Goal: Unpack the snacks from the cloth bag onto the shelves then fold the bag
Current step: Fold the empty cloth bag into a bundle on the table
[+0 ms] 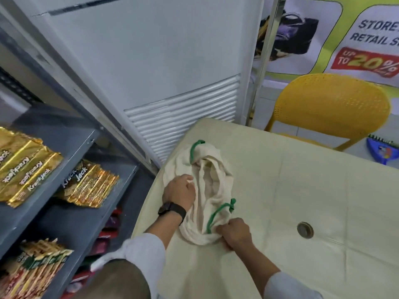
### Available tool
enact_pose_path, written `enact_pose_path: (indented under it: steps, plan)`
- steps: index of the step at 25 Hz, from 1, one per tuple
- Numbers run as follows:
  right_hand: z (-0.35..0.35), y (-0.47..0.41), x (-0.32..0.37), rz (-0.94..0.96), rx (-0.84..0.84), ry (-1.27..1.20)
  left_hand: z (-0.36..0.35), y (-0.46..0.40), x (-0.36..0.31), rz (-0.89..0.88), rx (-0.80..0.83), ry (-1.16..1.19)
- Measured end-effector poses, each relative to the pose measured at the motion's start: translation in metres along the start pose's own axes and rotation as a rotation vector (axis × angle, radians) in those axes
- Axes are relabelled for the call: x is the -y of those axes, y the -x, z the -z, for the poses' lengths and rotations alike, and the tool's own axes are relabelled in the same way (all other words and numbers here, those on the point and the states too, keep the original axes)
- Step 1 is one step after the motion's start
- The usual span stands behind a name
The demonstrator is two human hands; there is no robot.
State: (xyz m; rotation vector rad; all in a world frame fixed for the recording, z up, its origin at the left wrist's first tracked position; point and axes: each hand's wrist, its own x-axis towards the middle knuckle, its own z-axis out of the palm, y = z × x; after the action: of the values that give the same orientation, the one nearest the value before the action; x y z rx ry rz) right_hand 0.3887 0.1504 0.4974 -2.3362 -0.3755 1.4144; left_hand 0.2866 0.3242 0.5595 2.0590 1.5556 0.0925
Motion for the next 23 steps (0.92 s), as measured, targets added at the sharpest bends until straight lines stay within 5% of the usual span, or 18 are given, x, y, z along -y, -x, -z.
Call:
enact_pose_path:
  steps: [13,18,23]
  plan:
    - [0.105,-0.058,-0.002,0.135,-0.342,-0.049,-0.026,-0.122,-0.043,0.22,-0.011,-0.05]
    - [0.14,-0.027,0.011,0.266,-0.423,-0.587,0.017,-0.075,-0.065,0.031,-0.191,0.399]
    - [0.2,0.054,0.037,0.409,-0.464,-0.858,0.103,-0.016,-0.125,0.081,0.063,1.266]
